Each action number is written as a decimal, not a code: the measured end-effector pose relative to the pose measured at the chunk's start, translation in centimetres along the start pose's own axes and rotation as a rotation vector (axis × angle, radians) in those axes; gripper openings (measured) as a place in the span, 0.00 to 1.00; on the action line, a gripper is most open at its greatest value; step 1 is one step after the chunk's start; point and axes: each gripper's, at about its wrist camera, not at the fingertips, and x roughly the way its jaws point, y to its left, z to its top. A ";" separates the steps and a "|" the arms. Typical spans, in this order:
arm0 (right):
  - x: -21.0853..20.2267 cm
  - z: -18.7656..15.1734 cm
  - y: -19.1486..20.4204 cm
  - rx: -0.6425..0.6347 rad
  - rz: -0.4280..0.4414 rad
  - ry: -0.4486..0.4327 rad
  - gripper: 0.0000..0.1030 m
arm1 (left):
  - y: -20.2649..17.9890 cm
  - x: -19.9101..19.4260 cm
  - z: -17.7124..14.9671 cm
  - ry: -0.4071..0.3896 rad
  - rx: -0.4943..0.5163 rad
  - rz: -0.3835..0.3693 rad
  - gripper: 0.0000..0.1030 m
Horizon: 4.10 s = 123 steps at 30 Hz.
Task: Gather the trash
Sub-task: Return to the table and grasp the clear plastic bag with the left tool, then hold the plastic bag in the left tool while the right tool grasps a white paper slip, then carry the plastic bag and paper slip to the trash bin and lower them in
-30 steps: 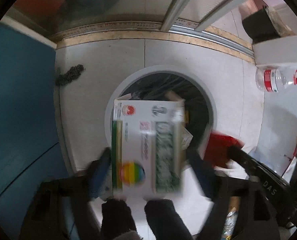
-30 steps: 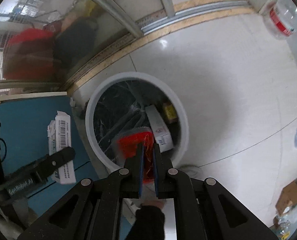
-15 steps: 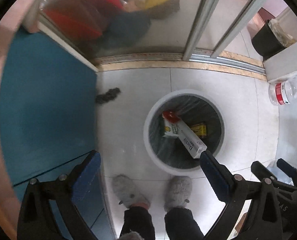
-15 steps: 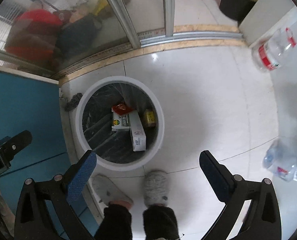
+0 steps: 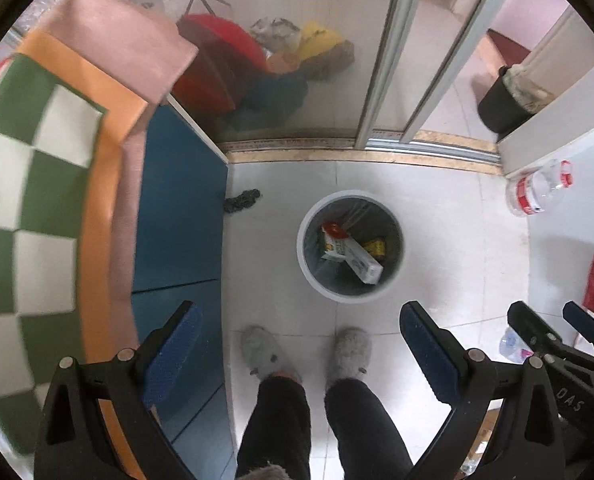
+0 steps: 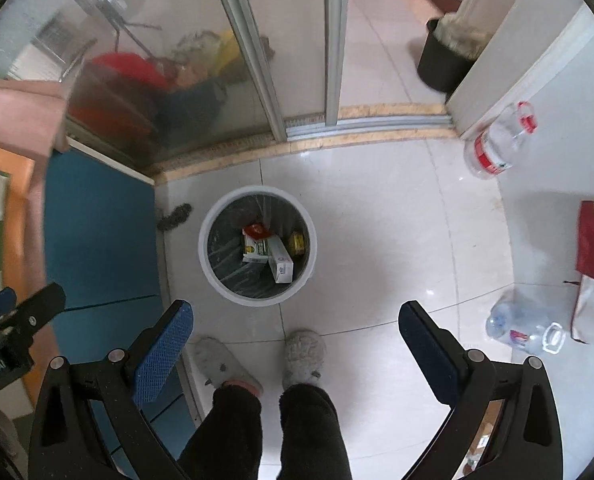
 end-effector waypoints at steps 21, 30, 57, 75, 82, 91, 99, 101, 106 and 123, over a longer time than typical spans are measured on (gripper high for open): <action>-23.9 -4.9 0.0 -0.041 0.088 -0.140 1.00 | 1.4 -19.0 -4.1 -0.161 -0.062 -0.111 0.99; -25.8 -3.9 8.6 -0.118 0.215 -0.117 1.00 | 12.4 -23.7 -3.8 -0.266 -0.171 -0.021 1.00; -16.7 -7.8 40.2 -0.506 0.183 0.111 1.00 | 37.0 -9.4 -16.8 -0.006 -0.174 -0.043 0.59; -13.2 -8.7 57.5 -0.703 0.259 0.094 1.00 | 51.6 -10.0 -22.0 -0.046 -0.802 0.077 0.05; -10.5 -10.6 64.3 -0.857 0.111 -0.032 0.71 | 53.6 -8.9 -22.5 -0.039 -0.859 0.089 0.05; -12.4 -12.8 64.8 -0.938 0.149 -0.128 0.03 | 51.5 -10.3 -21.8 -0.054 -0.832 0.116 0.05; -17.4 -12.7 60.0 -0.844 0.300 -0.152 0.02 | 48.6 -15.5 -20.4 -0.147 -0.759 0.136 0.05; -18.8 -12.2 58.8 -0.822 0.329 -0.165 0.02 | 47.9 -17.1 -19.7 -0.176 -0.739 0.129 0.05; -22.1 -10.1 54.7 -0.749 0.367 -0.204 0.02 | 45.8 -20.6 -17.1 -0.250 -0.671 0.094 0.05; -23.2 0.8 27.6 -0.265 0.267 -0.278 0.02 | 24.7 -23.2 -2.8 -0.313 -0.215 -0.077 0.05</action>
